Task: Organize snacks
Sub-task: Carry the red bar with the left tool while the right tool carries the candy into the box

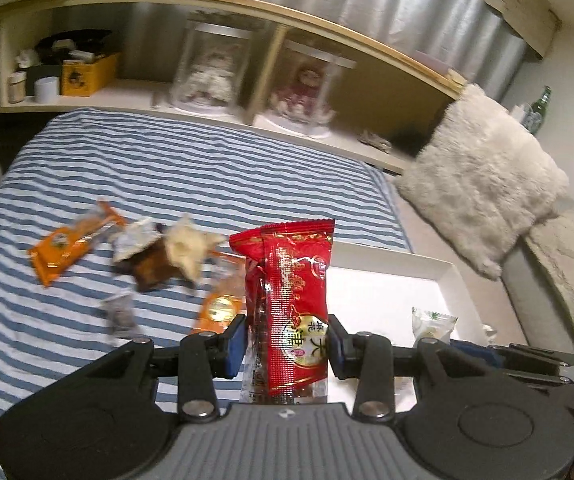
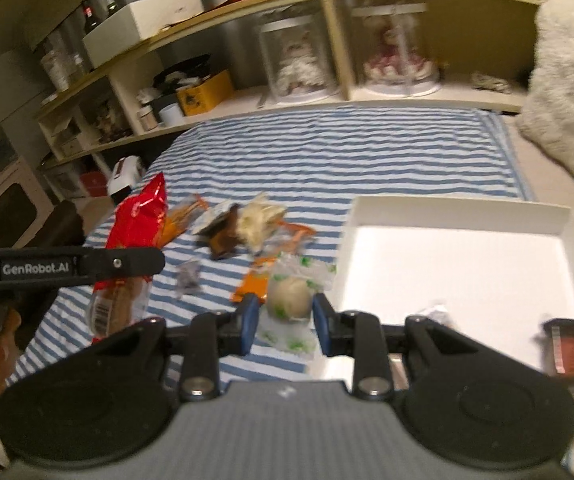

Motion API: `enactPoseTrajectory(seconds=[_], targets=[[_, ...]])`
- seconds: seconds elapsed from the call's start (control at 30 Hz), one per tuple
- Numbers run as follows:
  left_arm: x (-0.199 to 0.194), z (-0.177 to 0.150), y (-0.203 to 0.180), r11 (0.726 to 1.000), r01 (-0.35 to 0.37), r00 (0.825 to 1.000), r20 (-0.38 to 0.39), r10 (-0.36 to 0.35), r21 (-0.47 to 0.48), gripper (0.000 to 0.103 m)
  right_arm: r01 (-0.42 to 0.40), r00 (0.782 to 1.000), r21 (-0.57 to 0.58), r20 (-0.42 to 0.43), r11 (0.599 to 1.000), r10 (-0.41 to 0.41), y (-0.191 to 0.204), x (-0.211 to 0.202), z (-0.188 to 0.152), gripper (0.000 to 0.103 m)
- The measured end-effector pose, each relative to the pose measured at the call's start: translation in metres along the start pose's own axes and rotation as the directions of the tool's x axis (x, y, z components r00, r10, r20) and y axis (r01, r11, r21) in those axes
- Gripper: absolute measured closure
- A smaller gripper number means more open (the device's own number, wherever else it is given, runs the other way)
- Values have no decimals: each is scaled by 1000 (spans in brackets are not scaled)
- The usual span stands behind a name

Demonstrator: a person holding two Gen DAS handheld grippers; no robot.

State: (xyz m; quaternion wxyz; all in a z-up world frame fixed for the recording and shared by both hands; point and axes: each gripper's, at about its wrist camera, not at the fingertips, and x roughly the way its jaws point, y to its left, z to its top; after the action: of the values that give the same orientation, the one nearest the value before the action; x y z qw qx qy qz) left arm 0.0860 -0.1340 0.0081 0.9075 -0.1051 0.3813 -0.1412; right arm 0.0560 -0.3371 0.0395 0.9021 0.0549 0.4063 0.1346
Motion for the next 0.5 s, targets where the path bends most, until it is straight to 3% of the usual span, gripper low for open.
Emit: enactPoseTrajectory(seconds=[0.3, 0.5], targets=[[32, 0, -48, 999, 34, 999, -40, -33, 18, 61, 65, 997, 55, 25, 996, -67, -57, -26, -8, 68], [66, -12, -69, 999, 45, 993, -108, -46, -3, 61, 89, 996, 96, 5, 991, -90, -90, -32, -15, 68]])
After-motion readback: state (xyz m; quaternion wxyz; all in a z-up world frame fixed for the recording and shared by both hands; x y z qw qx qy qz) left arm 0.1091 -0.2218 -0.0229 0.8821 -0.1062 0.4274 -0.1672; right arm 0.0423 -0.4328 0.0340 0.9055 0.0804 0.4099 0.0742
